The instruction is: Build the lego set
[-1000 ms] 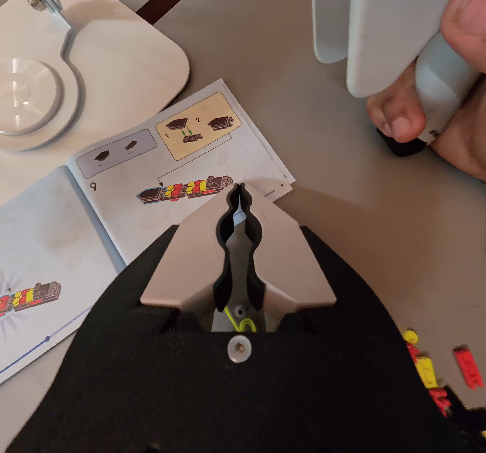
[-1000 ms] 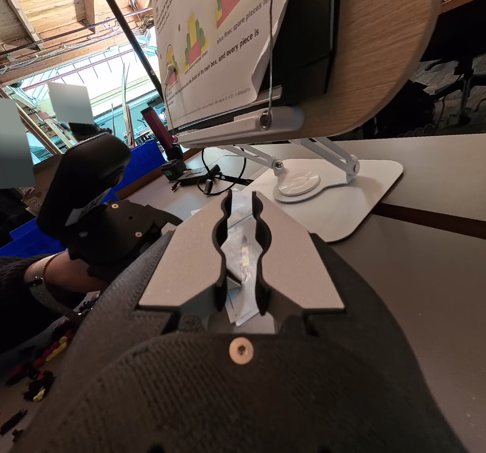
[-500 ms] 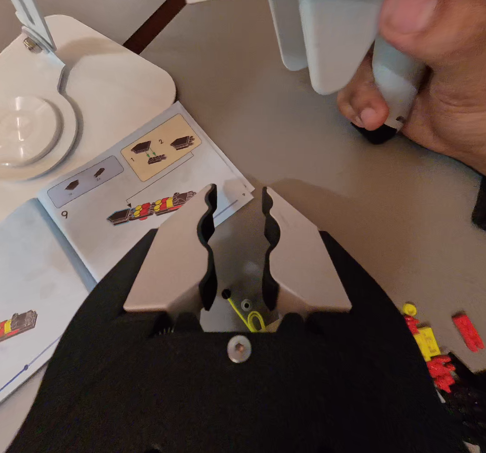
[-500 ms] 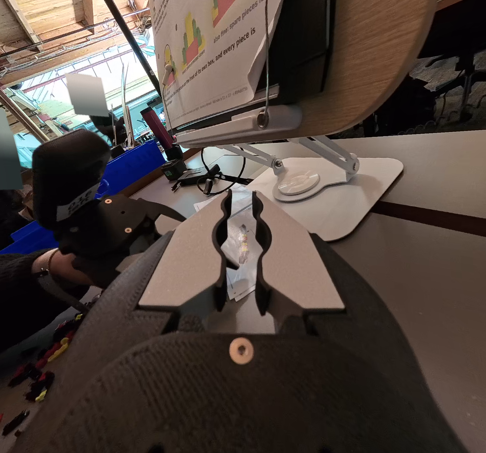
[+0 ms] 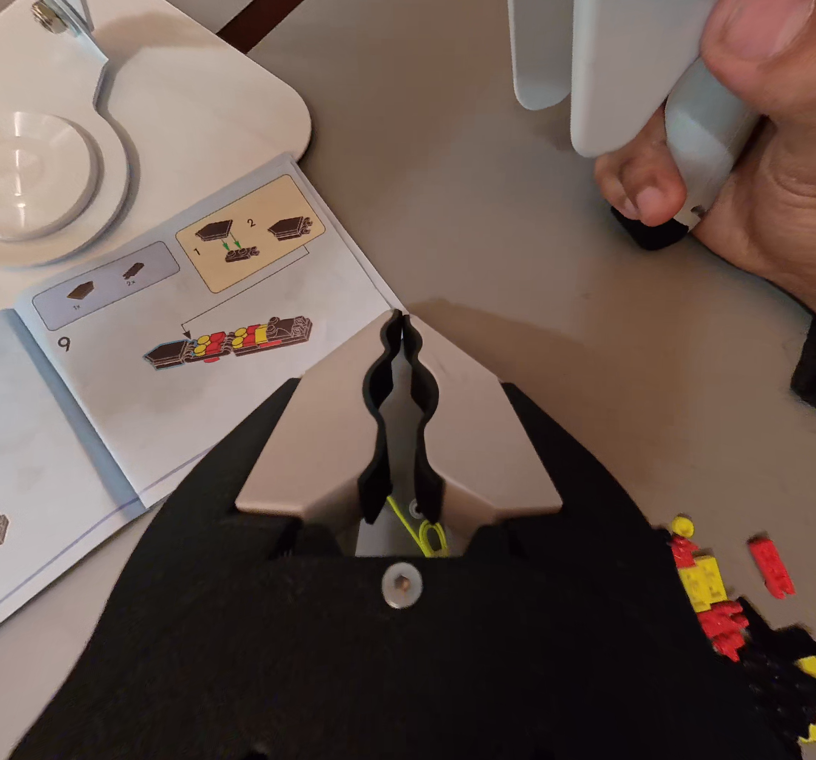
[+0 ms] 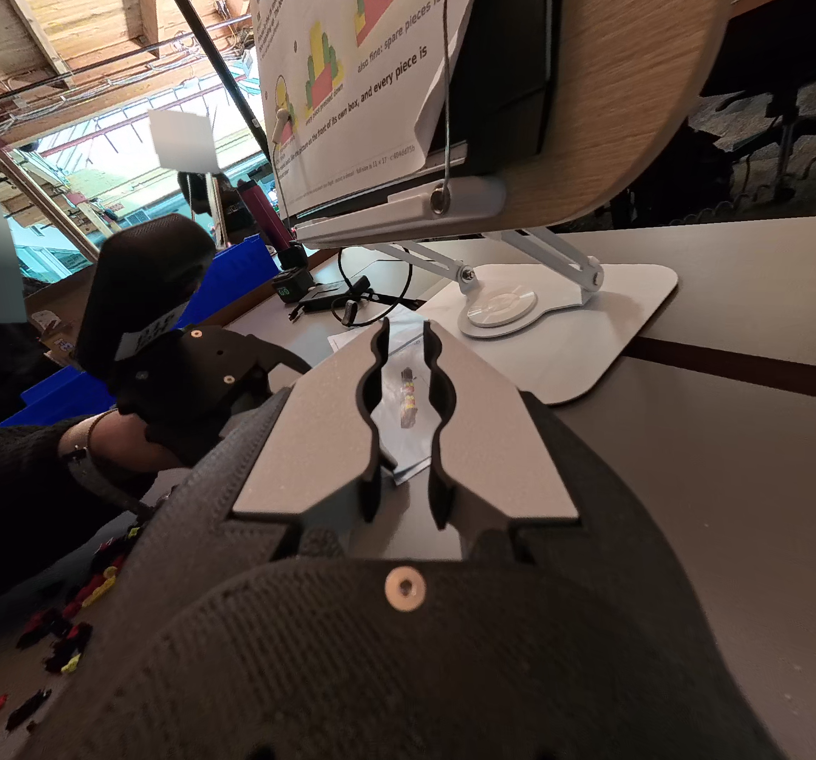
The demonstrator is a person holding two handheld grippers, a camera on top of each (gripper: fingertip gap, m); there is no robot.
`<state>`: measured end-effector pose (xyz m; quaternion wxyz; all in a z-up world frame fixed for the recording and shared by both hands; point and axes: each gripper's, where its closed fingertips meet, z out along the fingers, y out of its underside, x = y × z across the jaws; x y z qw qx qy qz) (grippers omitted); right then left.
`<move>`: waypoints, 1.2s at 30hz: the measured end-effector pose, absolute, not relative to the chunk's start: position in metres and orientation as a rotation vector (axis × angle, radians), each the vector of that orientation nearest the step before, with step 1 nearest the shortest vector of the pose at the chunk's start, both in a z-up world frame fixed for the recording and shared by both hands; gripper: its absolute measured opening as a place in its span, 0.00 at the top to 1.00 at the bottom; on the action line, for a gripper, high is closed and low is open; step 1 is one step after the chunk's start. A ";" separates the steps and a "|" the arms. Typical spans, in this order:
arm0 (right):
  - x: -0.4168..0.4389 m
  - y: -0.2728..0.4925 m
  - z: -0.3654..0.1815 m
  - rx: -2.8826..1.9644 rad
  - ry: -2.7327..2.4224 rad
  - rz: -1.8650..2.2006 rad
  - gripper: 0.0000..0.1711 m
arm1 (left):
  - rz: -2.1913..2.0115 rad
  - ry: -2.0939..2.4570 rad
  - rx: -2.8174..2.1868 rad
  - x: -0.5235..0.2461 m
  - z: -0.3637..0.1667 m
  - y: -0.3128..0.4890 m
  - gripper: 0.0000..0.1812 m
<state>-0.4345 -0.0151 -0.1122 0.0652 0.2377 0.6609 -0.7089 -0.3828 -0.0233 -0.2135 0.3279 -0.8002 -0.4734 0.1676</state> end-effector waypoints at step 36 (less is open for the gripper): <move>-0.435 -0.016 -0.113 0.720 1.992 -2.124 0.92 | 0.563 -1.304 -2.036 -0.392 -0.209 -0.049 0.86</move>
